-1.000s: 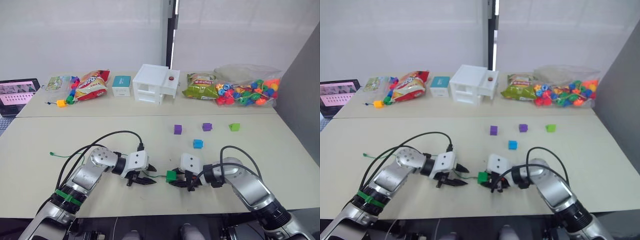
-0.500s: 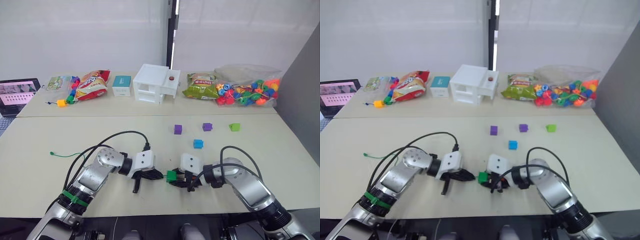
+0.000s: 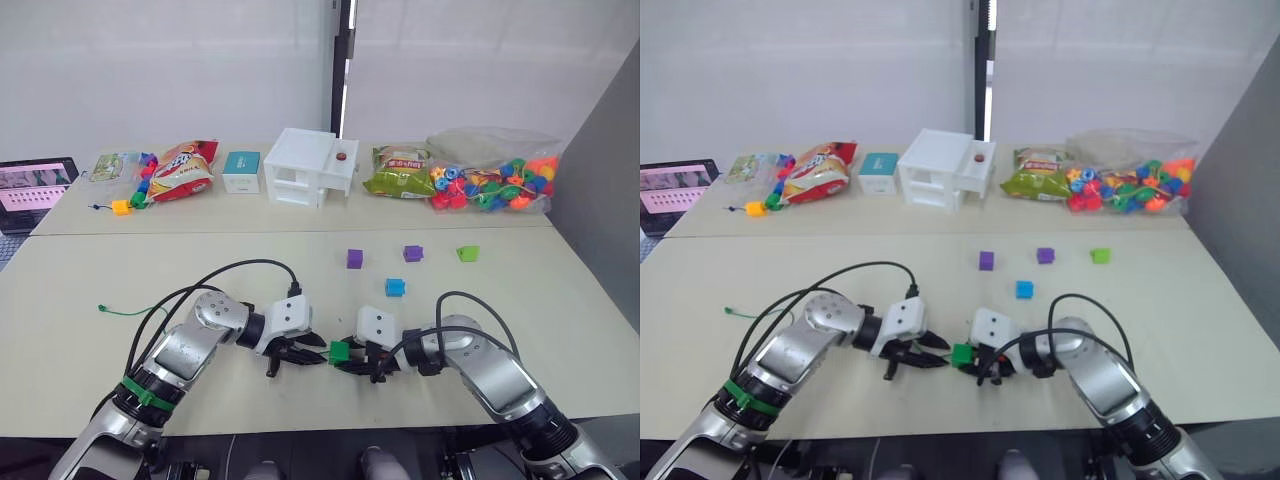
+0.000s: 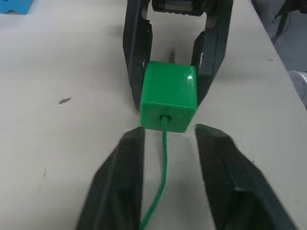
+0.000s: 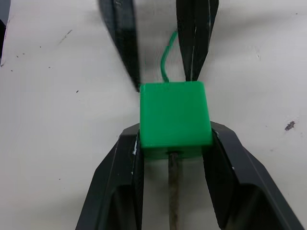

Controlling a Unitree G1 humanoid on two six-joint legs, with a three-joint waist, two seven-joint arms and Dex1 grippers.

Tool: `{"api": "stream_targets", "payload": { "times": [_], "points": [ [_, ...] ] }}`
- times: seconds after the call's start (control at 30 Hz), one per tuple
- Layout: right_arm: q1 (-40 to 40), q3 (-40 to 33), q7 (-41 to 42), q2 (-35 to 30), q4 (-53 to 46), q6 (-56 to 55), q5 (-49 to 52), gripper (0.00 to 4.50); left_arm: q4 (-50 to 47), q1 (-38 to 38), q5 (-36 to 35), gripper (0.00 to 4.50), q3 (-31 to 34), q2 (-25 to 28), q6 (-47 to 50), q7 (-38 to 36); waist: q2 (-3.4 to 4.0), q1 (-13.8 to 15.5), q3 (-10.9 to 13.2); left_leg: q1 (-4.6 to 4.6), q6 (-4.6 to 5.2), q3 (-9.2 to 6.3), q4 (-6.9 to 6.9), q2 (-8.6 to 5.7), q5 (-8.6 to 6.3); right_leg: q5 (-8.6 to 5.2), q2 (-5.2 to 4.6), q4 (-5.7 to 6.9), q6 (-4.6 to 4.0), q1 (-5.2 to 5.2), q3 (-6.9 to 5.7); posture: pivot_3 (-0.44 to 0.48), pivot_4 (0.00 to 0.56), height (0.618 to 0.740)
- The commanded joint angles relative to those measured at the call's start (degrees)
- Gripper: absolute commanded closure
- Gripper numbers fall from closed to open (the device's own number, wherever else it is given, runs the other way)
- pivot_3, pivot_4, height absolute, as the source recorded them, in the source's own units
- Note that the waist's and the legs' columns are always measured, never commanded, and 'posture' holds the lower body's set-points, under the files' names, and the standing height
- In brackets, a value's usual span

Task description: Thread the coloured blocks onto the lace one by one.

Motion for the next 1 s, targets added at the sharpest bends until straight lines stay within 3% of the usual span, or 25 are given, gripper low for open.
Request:
{"api": "stream_targets", "payload": {
  "times": [0.03,0.1,0.23,0.33,0.6,0.77,0.87,1.0],
  "points": [
    [-0.2,-0.1,0.2,-0.2,-2.0,1.6,1.3,3.31,-2.9,-1.2,0.8,1.63,0.1,1.4,-0.6,-0.1,0.0,0.0,0.0,0.0,0.0,0.0,0.0,0.0,0.0,0.0,0.0,0.0,0.0,0.0,0.0,0.0,0.15,0.74],
    [0.0,-0.5,-0.1,-0.3,-2.5,1.9,1.4,2.29,-4.3,-1.3,1.0,1.02,-0.5,2.3,0.6,-0.6,0.0,0.0,0.0,0.0,0.0,0.0,0.0,0.0,0.0,0.0,0.0,0.0,0.0,0.0,0.0,0.0,0.15,0.74],
    [0.8,-2.0,-0.2,-1.3,-4.5,3.0,2.1,0.91,-4.2,-1.5,1.7,0.98,-1.3,1.8,0.5,0.3,0.0,0.1,0.0,-0.01,0.0,0.0,0.0,0.0,0.0,0.0,0.0,-0.01,0.0,0.0,0.0,0.0,0.15,0.74],
    [2.0,-4.2,-0.3,-4.1,-6.4,3.3,2.5,0.02,-1.5,-2.7,3.1,0.98,-3.6,-2.0,0.4,1.9,0.0,0.7,0.0,-0.03,0.0,0.01,0.01,-0.02,0.0,0.0,-0.02,-0.03,0.0,0.0,0.0,0.0,0.15,0.74],
    [3.5,-4.8,-1.3,-7.4,-6.5,2.5,2.5,0.02,1.4,-4.1,3.7,0.98,-5.7,-6.5,2.5,3.4,-0.01,0.3,0.0,-0.08,0.01,0.0,0.06,-0.01,0.0,0.01,0.02,-0.04,0.03,-0.02,0.0,0.0,0.15,0.74],
    [3.4,-4.1,-1.9,-7.3,-5.3,1.6,1.9,0.0,1.7,-4.4,3.3,2.45,-5.5,-6.5,2.6,3.2,-0.01,0.3,0.0,-0.08,0.0,0.0,0.07,-0.02,0.0,0.01,0.0,-0.03,0.03,0.0,0.0,0.0,0.15,0.74],
    [3.5,-4.0,-1.8,-7.7,-4.6,0.5,1.4,0.81,1.7,-4.5,3.6,3.3,-5.7,-6.0,2.2,2.9,-0.01,0.3,0.0,-0.07,0.0,0.01,0.07,-0.02,0.0,0.01,0.0,-0.03,0.03,0.0,0.0,0.0,0.15,0.74],
    [3.5,-3.8,-1.1,-8.8,-3.6,-1.3,1.0,2.16,1.8,-4.5,3.7,3.3,-5.6,-5.8,2.1,2.9,-0.01,0.3,0.0,-0.07,0.0,0.0,0.07,-0.02,0.0,0.01,-0.01,-0.03,0.03,0.0,0.0,0.0,0.15,0.74]
  ]
}}
